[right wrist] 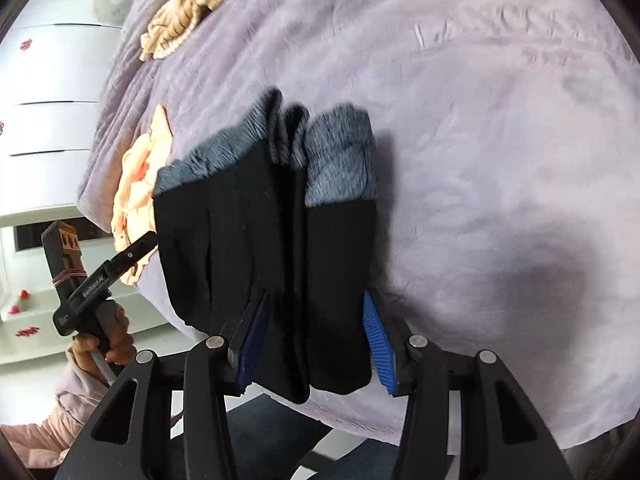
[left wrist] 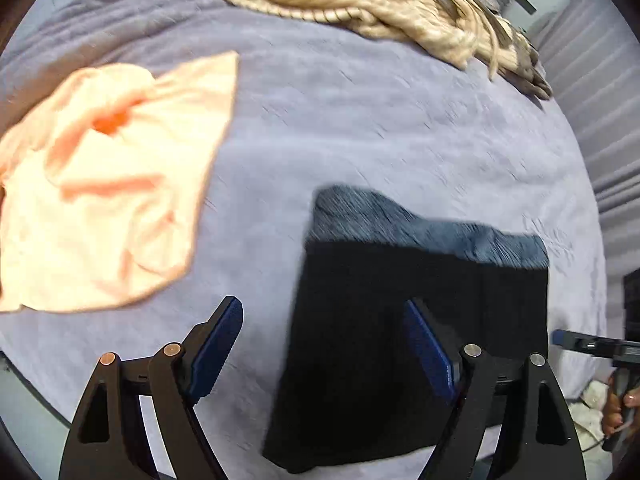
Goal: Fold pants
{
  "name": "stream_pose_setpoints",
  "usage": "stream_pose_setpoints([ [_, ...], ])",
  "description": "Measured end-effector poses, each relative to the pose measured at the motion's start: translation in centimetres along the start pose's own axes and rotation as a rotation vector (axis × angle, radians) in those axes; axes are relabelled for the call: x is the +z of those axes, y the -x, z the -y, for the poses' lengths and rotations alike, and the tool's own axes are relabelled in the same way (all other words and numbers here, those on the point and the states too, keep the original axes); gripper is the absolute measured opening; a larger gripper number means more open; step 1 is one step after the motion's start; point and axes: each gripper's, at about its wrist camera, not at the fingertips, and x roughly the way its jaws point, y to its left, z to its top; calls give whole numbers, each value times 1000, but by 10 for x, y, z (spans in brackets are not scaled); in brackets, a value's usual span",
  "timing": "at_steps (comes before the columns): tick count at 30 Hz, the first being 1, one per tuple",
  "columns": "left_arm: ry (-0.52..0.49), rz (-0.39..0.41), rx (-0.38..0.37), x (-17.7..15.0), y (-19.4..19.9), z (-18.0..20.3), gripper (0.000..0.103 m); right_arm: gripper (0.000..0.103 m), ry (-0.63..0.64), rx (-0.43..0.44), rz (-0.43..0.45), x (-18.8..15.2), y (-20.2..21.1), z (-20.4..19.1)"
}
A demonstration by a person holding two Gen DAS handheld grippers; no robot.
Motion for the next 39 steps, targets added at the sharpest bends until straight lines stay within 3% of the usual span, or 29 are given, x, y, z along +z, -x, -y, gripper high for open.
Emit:
stream_pose_setpoints([
  [4, 29, -10, 60, 25, -21, -4, 84, 52, 48, 50, 104, 26, 20, -18],
  [7, 20, -35, 56, 27, -42, 10, 84, 48, 60, -25, 94, 52, 2, -30],
  [8, 6, -41, 61, 24, -47, 16, 84, 27, 50, -51, 53, 60, -13, -28],
  [9, -12, -48, 67, 18, -49, 20, 84, 16, 43, -82, 34, 63, -22, -26],
  [13, -19, -72, 54, 1, -60, 29, 86, 10, 107, -183, 18, 49, -32, -18],
  [17, -6, -73, 84, 6, -45, 36, 86, 6, 42, -161, 18, 47, -29, -4],
  [20, -94, -52, 141, 3, -27, 47, 86, 7, 97, -214, 11, 39, -15, -10],
  [22, -146, -58, 168, -6, -20, 54, 86, 15, 110, -254, 3, 28, -6, -15],
  [24, -171, -79, 171, -19, -19, 60, 86, 15, 99, -241, 6, 19, 2, -16],
  [29, -165, -140, 182, -45, -36, 70, 86, 23, 139, -210, 47, -1, 10, -43],
  [32, -166, -124, 198, -56, -41, 73, 87, 33, 141, -224, -13, -11, -14, -49],
  [34, -169, -132, 195, -58, -43, 73, 91, 33, 138, -262, -54, -17, -33, -42],
  [39, -162, -127, 184, -60, -43, 69, 95, 33, 123, -272, -44, -22, -31, -37],
])
